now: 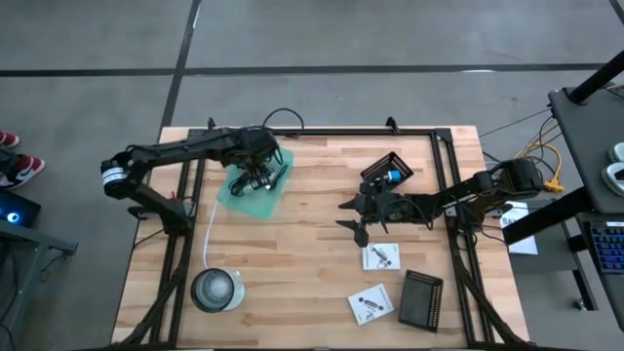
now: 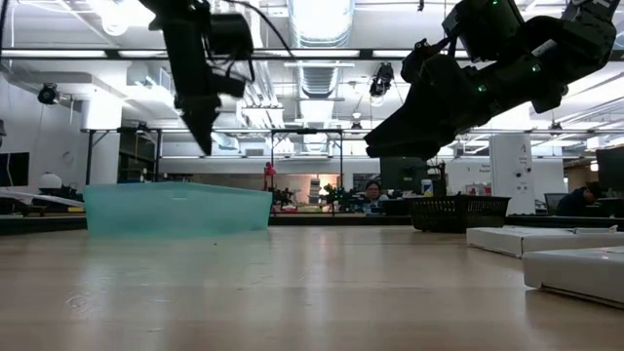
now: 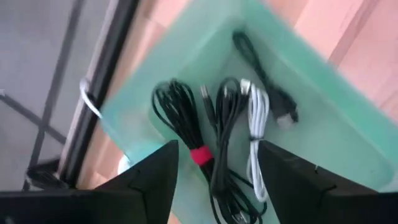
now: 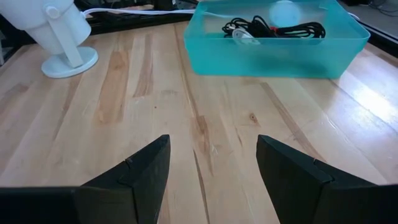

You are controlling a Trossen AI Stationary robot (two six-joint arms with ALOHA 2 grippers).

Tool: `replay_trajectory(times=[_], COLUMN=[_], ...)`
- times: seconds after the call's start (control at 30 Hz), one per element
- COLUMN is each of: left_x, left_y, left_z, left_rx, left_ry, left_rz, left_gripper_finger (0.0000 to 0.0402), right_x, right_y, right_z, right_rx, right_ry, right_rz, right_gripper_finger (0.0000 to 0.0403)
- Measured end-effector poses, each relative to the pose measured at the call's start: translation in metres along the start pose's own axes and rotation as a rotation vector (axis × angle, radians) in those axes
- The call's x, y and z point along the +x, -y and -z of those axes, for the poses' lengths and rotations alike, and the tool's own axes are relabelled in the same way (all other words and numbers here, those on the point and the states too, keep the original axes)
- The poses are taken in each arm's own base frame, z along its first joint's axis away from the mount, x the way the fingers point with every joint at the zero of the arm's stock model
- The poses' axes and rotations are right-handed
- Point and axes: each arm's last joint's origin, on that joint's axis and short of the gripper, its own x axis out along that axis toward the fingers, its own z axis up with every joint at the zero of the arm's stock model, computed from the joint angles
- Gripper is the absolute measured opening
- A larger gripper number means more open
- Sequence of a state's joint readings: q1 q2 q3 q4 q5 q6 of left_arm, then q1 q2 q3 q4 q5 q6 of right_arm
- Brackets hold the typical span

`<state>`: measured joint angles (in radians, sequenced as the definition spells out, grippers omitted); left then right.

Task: Pick and place items into bin
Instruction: Put the top white card reader box into the bottom black bin

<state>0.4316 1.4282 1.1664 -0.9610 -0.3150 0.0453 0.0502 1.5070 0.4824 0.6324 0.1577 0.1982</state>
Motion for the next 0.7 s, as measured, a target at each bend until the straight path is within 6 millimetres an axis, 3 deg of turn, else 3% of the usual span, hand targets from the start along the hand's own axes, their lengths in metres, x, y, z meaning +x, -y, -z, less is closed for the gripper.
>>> replay_trajectory(times=[0.13, 0.37, 0.7], left_x=[-0.025, -0.069, -0.071], left_y=[-0.001, 0.006, 0.004], left_z=[0.000, 0.013, 0.071], left_rx=[0.092, 0.300, 0.188], left_ry=[0.192, 0.681, 1.053], left_rz=[0.101, 0.582, 0.429], left_gripper_finger=[0.0207, 0.0208, 0.0208], right_x=[0.000, 0.000, -0.002], right_y=[0.000, 0.000, -0.004], right_z=[0.000, 0.000, -0.003], right_rx=[0.000, 0.008, -0.035], right_ry=[0.000, -0.003, 0.064], right_rz=[0.000, 0.001, 0.102], right_gripper_finger=[0.0224, 0.0224, 0.0224])
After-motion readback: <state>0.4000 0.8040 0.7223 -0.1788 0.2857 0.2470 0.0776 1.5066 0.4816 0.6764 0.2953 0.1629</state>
